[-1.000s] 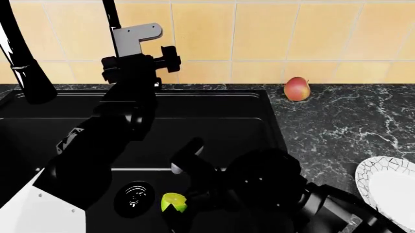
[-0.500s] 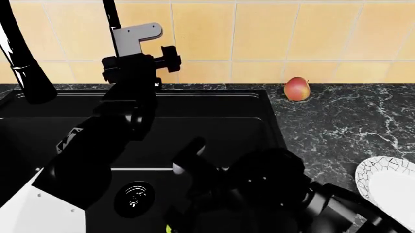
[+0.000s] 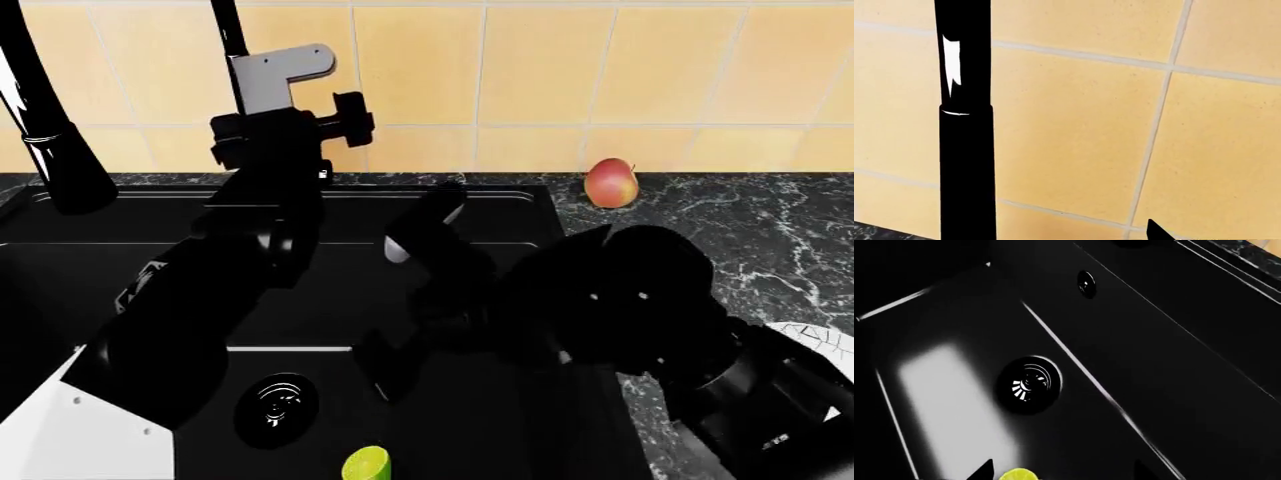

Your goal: Pick the lime from the counter and place it in the sink. Then turn on the sink faucet.

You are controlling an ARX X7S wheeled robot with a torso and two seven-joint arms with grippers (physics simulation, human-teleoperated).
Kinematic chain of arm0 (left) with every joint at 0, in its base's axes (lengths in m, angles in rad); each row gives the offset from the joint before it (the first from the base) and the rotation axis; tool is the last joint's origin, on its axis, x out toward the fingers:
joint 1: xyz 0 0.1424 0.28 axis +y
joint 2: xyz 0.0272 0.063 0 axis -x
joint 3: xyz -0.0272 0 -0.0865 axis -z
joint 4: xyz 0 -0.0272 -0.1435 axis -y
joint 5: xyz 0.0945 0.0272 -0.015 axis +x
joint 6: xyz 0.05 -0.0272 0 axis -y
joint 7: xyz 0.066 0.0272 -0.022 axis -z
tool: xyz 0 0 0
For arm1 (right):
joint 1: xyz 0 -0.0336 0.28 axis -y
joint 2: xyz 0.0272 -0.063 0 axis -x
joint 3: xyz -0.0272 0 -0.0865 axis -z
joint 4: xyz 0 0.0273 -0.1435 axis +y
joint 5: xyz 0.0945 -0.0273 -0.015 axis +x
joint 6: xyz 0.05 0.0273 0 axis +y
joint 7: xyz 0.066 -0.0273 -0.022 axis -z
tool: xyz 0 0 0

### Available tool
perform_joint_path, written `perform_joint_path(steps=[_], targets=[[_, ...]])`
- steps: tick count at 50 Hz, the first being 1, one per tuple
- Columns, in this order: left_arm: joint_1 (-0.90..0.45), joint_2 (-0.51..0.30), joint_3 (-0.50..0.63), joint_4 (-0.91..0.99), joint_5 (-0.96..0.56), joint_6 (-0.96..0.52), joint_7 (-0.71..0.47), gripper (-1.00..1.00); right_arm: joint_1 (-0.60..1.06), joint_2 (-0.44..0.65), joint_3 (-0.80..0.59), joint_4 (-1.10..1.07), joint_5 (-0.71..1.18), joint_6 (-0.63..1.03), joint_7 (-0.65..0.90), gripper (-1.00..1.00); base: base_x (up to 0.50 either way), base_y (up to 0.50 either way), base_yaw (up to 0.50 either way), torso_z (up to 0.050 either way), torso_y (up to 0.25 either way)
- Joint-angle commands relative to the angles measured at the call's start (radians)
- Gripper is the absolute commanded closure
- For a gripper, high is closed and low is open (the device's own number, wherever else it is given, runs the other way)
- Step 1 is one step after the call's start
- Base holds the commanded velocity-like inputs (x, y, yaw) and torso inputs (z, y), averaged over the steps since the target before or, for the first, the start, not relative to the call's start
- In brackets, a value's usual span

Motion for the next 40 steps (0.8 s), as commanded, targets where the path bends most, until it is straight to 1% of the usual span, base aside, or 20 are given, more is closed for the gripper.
perform_joint_path(steps=[1, 7, 20, 31, 36, 38, 40], targets=[[-0.002, 0.0, -0.067, 0.0, 0.07, -0.006, 0.023, -1.0, 0.066, 0.057, 0.094, -0.056, 0.06, 0.025, 0.106, -1.0, 0.0, 0.0, 0.0, 0.0, 0.0], [-0.005, 0.0, -0.145, 0.0, 0.144, 0.004, 0.031, -1.0, 0.1, 0.078, 0.138, -0.06, 0.07, 0.018, 0.16, -1.0, 0.0, 0.0, 0.0, 0.0, 0.0], [-0.007, 0.0, -0.226, 0.0, 0.233, -0.011, 0.012, -1.0, 0.146, 0.132, 0.196, -0.059, 0.06, -0.009, 0.215, -1.0, 0.0, 0.0, 0.0, 0.0, 0.0], [-0.002, 0.0, -0.32, 0.0, 0.311, -0.013, 0.015, -1.0, 0.144, 0.194, 0.261, -0.043, 0.013, -0.08, 0.29, -1.0, 0.0, 0.0, 0.0, 0.0, 0.0], [0.001, 0.0, -0.351, 0.0, 0.342, -0.021, 0.005, -1.0, 0.134, 0.221, 0.285, -0.045, -0.015, -0.121, 0.309, -1.0, 0.0, 0.0, 0.0, 0.0, 0.0], [-0.002, 0.0, -0.349, 0.0, 0.326, -0.05, 0.009, -1.0, 0.13, 0.233, 0.294, -0.046, -0.024, -0.134, 0.318, -1.0, 0.0, 0.0, 0.0, 0.0, 0.0], [-0.003, 0.0, -0.346, 0.0, 0.328, -0.047, 0.009, -1.0, 0.126, 0.24, 0.301, -0.047, -0.026, -0.143, 0.319, -1.0, 0.0, 0.0, 0.0, 0.0, 0.0]])
